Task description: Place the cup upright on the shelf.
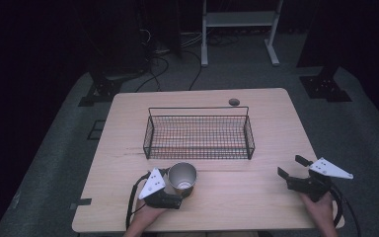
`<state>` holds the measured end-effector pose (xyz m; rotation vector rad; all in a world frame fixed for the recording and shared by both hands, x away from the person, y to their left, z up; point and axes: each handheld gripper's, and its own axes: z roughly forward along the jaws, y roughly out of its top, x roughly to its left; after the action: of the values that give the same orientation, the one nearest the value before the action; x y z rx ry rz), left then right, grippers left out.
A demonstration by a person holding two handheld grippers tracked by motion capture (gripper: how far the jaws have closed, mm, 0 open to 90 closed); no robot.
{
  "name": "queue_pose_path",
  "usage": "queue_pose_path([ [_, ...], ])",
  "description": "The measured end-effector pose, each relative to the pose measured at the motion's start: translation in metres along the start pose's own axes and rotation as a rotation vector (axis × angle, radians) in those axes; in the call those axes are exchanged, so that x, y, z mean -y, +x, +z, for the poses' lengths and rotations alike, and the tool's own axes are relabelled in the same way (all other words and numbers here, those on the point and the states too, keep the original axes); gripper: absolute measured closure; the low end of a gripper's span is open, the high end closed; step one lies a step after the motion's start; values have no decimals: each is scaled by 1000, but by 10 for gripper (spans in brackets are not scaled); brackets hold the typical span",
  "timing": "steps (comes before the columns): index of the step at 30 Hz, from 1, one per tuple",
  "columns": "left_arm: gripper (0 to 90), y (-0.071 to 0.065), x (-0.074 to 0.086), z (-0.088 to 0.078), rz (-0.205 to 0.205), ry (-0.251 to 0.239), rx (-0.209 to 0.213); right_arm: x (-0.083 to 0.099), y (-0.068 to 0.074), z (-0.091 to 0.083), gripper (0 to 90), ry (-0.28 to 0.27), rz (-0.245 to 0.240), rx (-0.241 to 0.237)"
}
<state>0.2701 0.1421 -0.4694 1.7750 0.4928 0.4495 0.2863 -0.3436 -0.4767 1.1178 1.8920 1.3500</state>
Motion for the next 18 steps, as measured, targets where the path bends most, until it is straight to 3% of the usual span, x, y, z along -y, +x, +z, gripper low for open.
queue_pose_path([
  [6, 142, -3, -3, 1, 7, 0, 4, 0, 0, 0, 132, -2, -3, -2],
  [18, 143, 0, -31, 7, 5, -53, 41, 0, 0, 0, 132, -5, -6, -4],
])
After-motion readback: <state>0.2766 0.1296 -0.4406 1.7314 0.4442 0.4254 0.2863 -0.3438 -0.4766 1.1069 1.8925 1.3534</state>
